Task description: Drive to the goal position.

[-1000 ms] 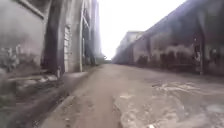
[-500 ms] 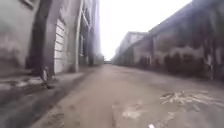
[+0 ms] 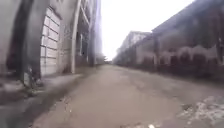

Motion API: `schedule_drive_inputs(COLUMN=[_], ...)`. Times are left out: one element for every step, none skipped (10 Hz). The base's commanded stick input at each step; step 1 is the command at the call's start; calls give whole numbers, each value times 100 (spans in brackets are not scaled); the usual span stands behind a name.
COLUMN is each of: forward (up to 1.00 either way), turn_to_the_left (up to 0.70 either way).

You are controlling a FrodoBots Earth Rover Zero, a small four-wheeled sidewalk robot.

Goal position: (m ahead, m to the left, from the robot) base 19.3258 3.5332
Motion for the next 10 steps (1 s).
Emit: schedule_drive_inputs(forward=[100,100,100,100,100,100,100,100,100,100], turn_to_the_left=[0,0,0,0,0,0,0,0,0,0])
